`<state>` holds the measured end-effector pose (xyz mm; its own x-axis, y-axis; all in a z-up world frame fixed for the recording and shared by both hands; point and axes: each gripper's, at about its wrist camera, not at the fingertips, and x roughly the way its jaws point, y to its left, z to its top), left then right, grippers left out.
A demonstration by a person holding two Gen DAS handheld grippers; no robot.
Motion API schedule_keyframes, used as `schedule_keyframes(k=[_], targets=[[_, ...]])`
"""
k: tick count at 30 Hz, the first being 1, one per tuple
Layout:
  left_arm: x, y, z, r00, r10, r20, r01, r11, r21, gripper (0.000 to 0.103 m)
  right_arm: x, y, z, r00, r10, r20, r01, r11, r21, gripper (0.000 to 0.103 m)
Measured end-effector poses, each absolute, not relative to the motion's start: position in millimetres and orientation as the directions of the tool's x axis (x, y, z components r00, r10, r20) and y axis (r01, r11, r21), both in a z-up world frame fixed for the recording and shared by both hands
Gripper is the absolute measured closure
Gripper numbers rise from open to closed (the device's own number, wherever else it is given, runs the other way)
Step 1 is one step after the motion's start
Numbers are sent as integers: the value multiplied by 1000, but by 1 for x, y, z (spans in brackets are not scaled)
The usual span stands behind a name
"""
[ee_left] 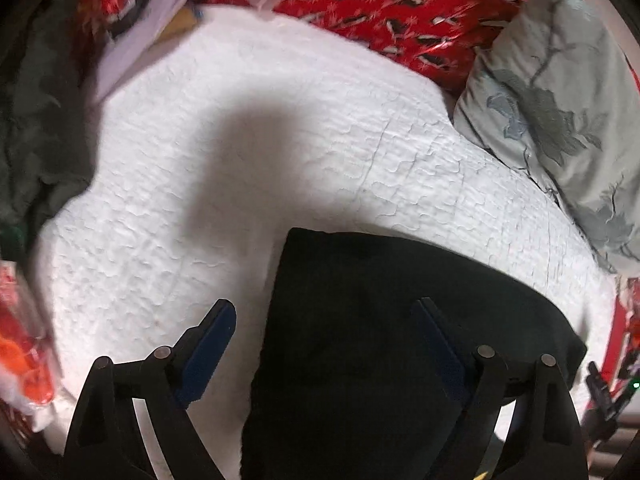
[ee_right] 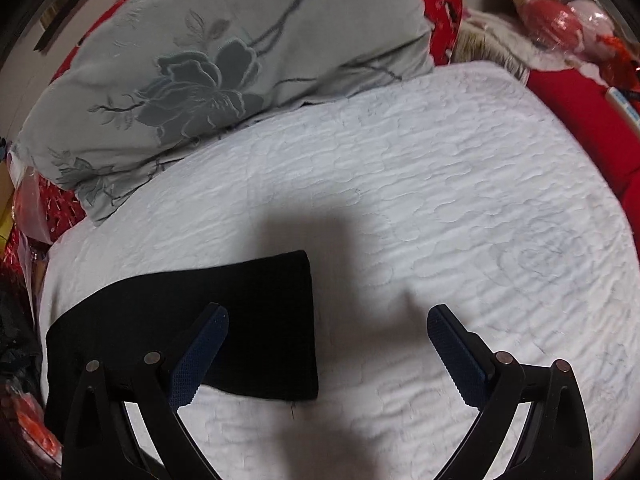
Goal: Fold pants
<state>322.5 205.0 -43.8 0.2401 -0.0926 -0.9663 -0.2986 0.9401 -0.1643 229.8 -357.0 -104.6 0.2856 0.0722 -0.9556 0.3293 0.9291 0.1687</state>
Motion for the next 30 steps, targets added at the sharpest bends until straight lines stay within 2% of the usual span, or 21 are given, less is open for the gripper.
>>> schedule_keyframes(k=[7, 10, 12, 14, 15, 17, 22, 30], targets=[[352, 215, -89, 188, -126, -974, -330, 926, -184, 13, 250, -350, -134, 246, 147, -958, 317, 922, 223, 3], [363, 211, -105, 182, -131, -975, -325, 928, -185, 19, 257, -347, -137, 261, 157, -953, 298, 925, 234, 4], [368, 206, -114, 170, -120, -978, -312, 935, -169, 46, 261, -345, -135, 272, 179, -946, 264, 931, 252, 25], [371, 201, -119, 156, -89, -984, -312, 941, -135, 63, 266, -342, -135, 246, 174, -954, 223, 947, 230, 87], [372, 200, -120, 161, -90, -983, -311, 941, -137, 67, 267, -342, -134, 239, 158, -958, 210, 955, 210, 91], [371, 198, -118, 174, -84, -981, -316, 939, -137, 70, 267, -341, -129, 259, 153, -954, 179, 963, 203, 97], [360, 190, -96, 234, -49, -971, -302, 945, -121, 71, 258, -338, -106, 317, 156, -935, 139, 968, 209, 97], [310, 185, -36, 344, -59, -937, -290, 943, -166, 71, 225, -331, -47, 467, 168, -868, 89, 968, 235, 97]])
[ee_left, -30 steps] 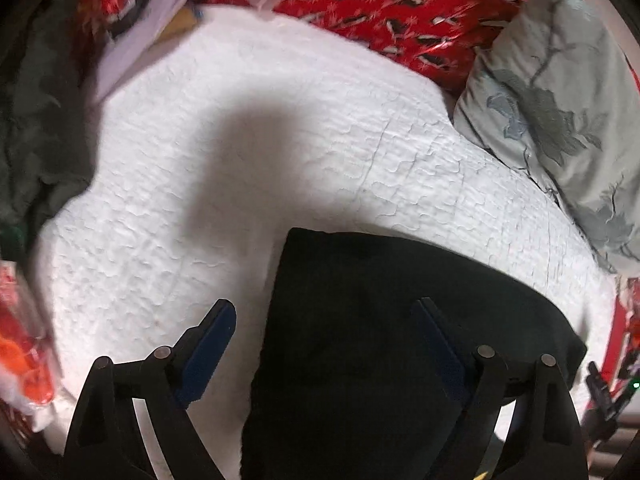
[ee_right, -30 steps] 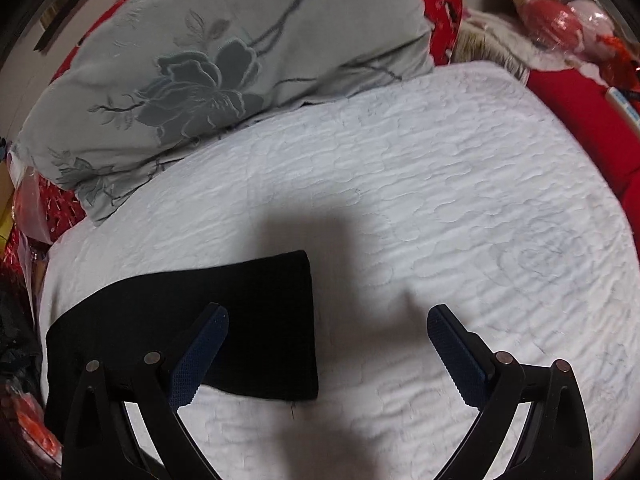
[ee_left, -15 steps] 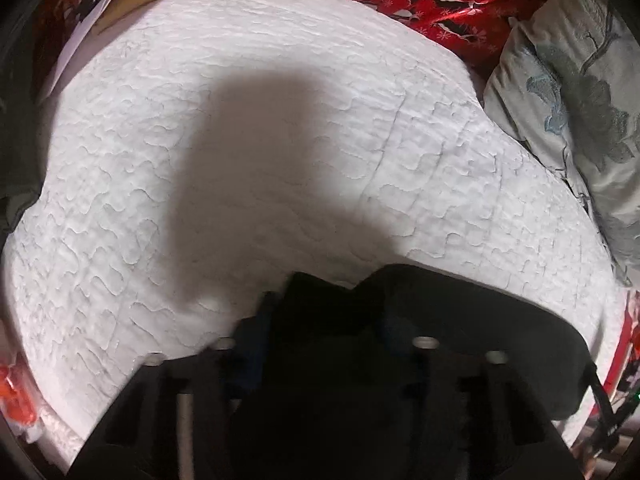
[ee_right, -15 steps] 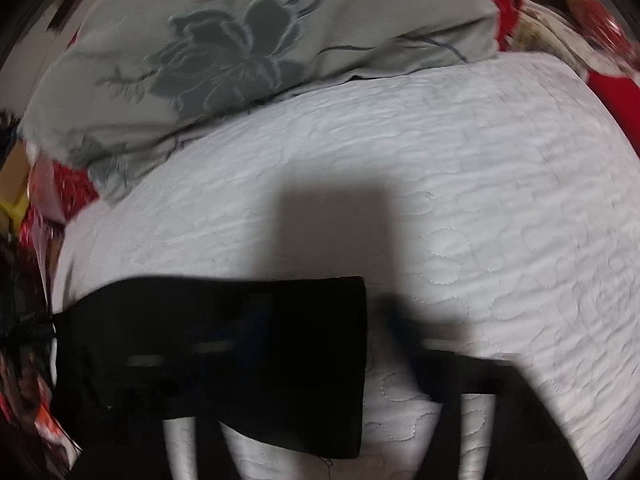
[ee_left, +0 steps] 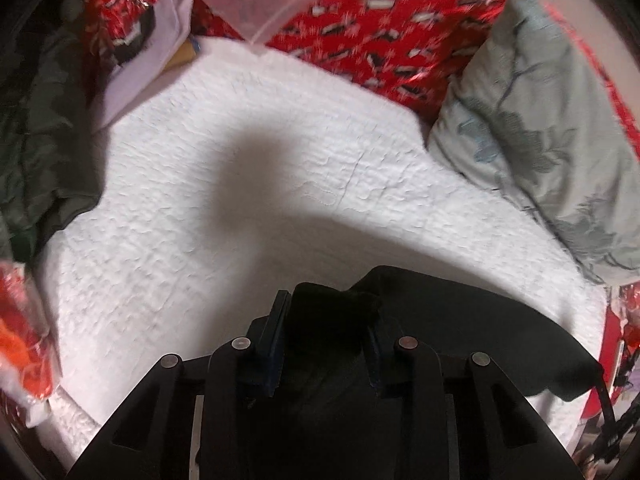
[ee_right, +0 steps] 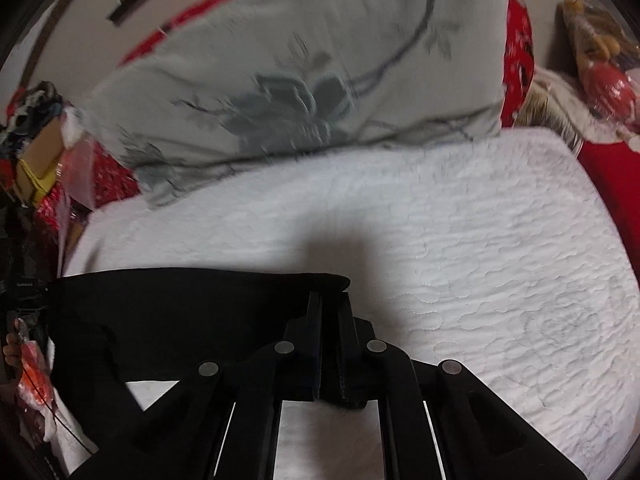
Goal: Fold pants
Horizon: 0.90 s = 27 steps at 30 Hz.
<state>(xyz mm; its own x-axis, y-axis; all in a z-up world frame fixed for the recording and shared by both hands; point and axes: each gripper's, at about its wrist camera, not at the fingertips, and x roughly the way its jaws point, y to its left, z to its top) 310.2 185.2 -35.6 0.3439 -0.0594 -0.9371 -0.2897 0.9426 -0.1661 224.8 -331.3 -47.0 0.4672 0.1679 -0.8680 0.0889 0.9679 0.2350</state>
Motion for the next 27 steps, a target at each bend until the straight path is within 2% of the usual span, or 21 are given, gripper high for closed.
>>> schedule_keyframes(k=[6, 11, 16, 19, 22, 24, 26, 27], targets=[[239, 193, 1, 409, -73, -910, -285, 937, -203, 71, 176, -332, -13, 546, 184, -817, 52, 966, 252, 97], [173, 203, 6, 427, -114, -897, -293, 921, -256, 71, 118, -329, -6, 563, 206, -800, 29, 963, 268, 97], [108, 214, -22, 393, -140, -909, -315, 908, -276, 70, 59, -331, -16, 548, 230, -804, 21, 957, 288, 97], [90, 224, -61, 297, -164, -941, -369, 889, -272, 70, 29, -326, -39, 482, 172, -859, 11, 979, 202, 92], [73, 239, -77, 274, -243, -930, -426, 836, -344, 69, 10, -324, -50, 440, 108, -891, -3, 993, 118, 92], [59, 246, -70, 311, -270, -911, -439, 810, -389, 59, -2, -329, -48, 432, 89, -897, 10, 995, 104, 90], [43, 253, -57, 349, -265, -899, -442, 799, -407, 51, -12, -339, -41, 433, 68, -899, 42, 995, 96, 75], [38, 256, -53, 360, -269, -893, -443, 793, -418, 47, -15, -344, -37, 433, 59, -899, 64, 993, 96, 72]])
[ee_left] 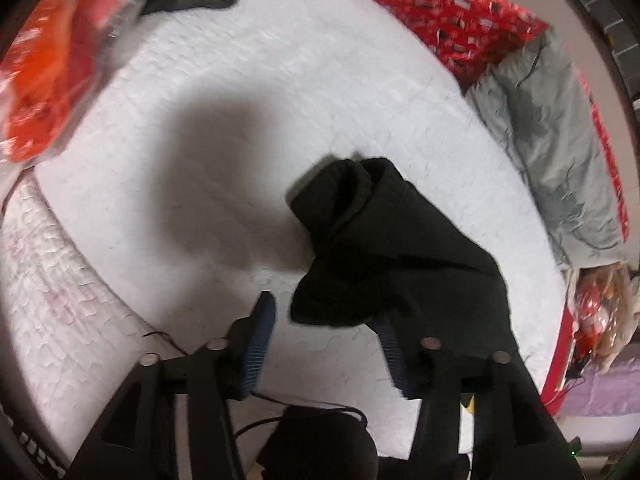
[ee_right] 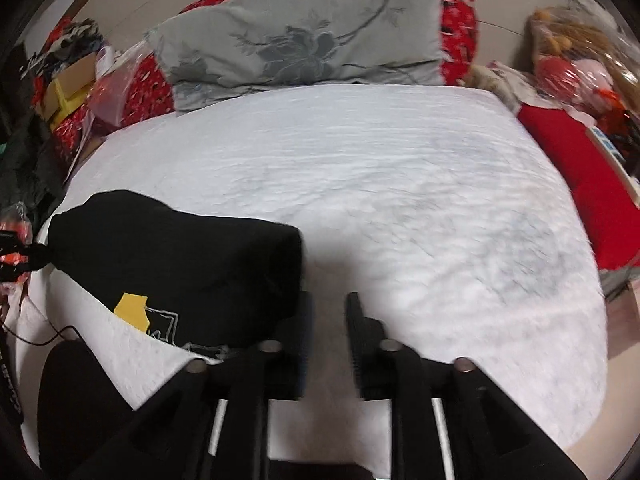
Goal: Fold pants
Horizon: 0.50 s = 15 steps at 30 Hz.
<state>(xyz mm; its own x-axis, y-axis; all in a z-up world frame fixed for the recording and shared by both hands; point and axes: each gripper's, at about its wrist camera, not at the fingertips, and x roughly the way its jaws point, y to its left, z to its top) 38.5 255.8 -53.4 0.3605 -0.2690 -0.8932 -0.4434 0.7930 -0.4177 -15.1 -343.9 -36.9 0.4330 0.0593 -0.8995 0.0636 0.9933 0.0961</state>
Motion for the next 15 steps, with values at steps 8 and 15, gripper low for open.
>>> schedule_keyframes(k=[8, 15], targets=[[12, 244, -31, 438, -352, -827, -406, 743, -532, 31, -12, -383, -29, 425, 314, -849, 317, 827, 464, 53], [20, 238, -57, 380, -407, -831, -433, 716, -548, 31, 15, -359, -64, 365, 397, -842, 401, 749, 527, 51]])
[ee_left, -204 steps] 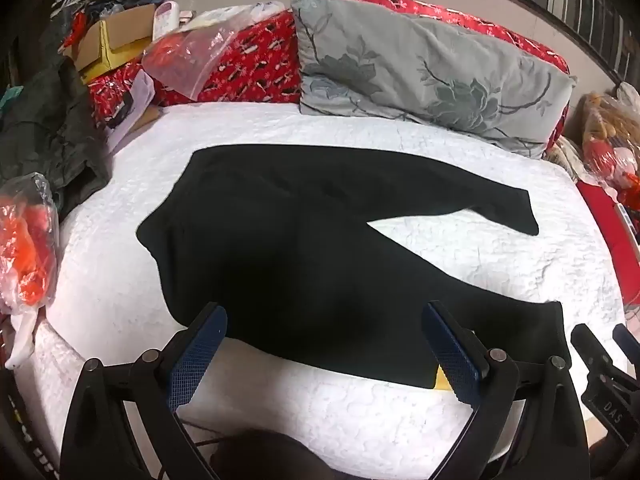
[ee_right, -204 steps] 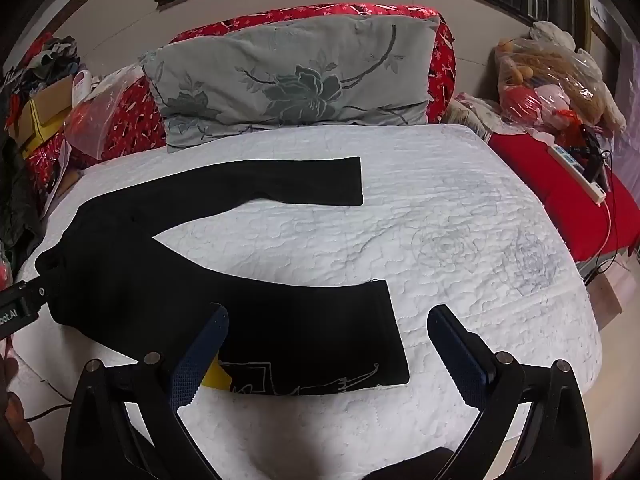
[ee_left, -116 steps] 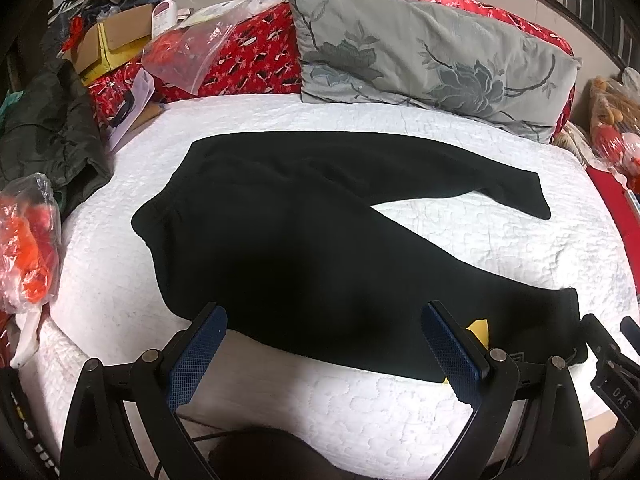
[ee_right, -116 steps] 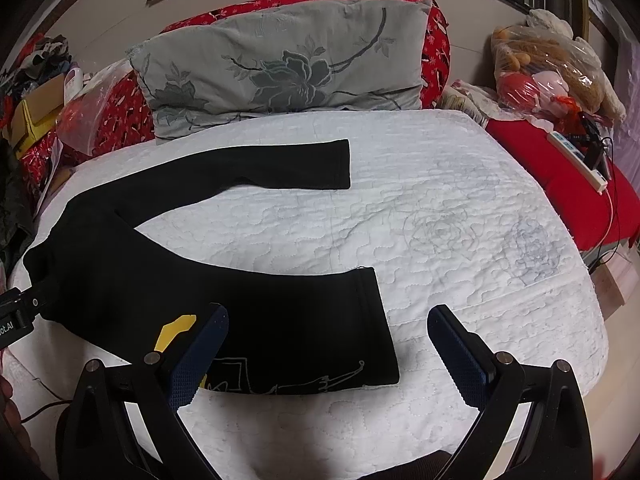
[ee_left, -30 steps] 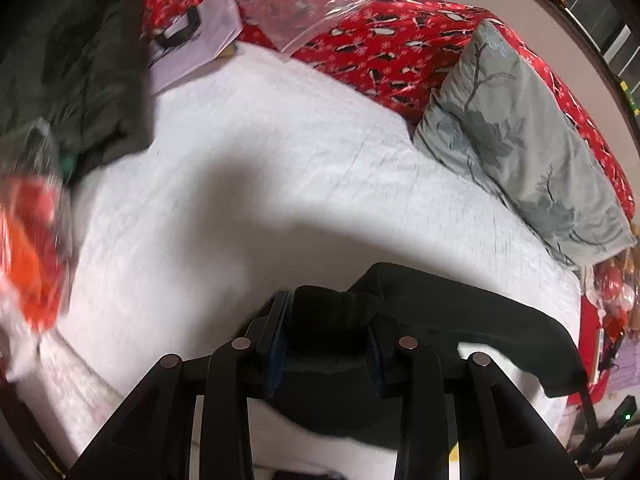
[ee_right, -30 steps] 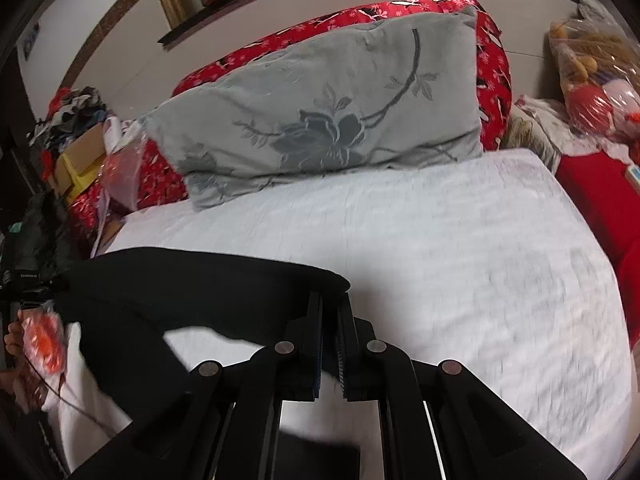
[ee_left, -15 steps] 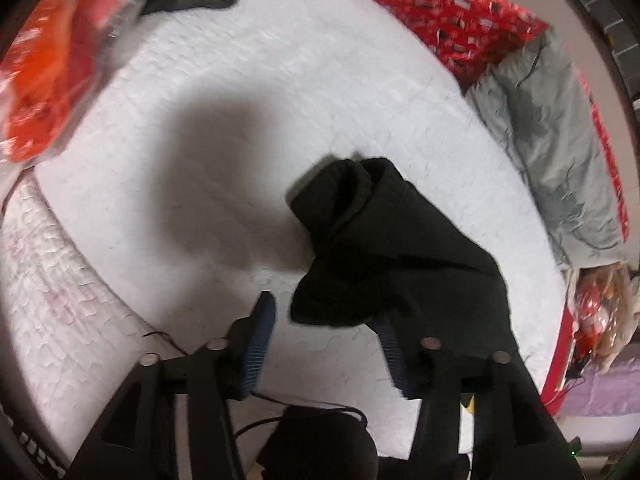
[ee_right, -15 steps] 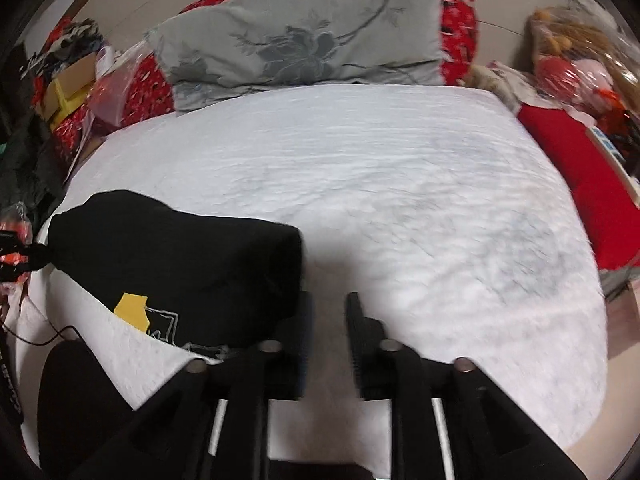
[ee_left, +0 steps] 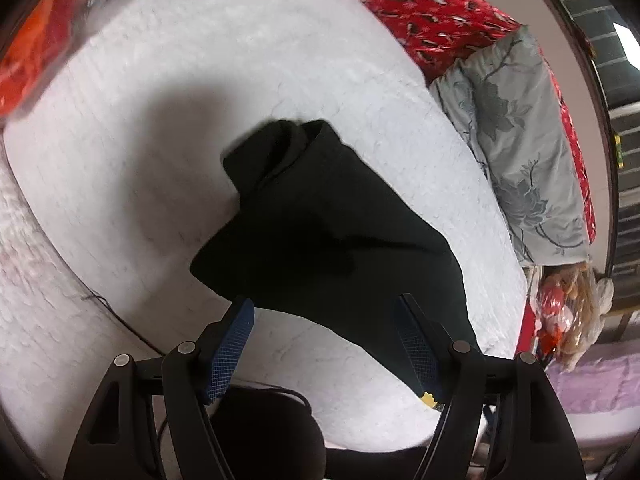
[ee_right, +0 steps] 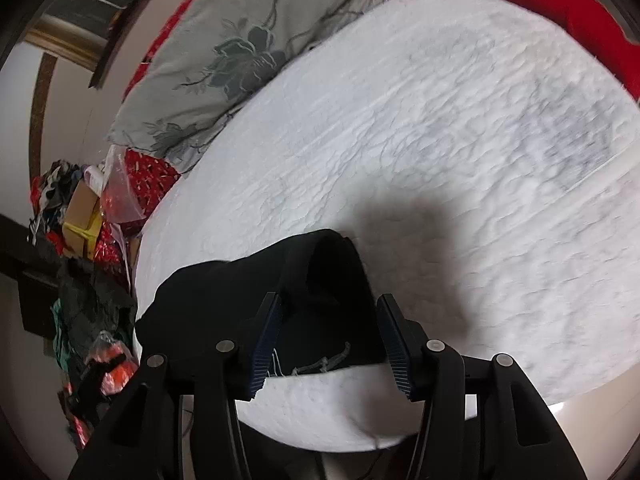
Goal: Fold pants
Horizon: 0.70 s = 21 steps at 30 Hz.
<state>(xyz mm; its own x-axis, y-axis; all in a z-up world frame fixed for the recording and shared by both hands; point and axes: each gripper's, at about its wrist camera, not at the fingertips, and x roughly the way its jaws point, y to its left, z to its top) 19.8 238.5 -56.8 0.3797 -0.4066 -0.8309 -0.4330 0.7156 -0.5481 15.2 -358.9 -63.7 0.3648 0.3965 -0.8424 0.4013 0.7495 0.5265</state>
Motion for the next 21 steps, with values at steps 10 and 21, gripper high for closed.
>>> schedule_keyframes(k=[10, 21], targets=[[52, 241, -83, 353, -468, -810, -484, 650, -586, 29, 35, -342, -79, 344, 441, -829, 463, 688, 558, 44], [84, 250, -97, 335, -475, -814, -533, 617, -579, 97, 44, -343, -88, 332, 452, -828, 471, 681, 560, 63]])
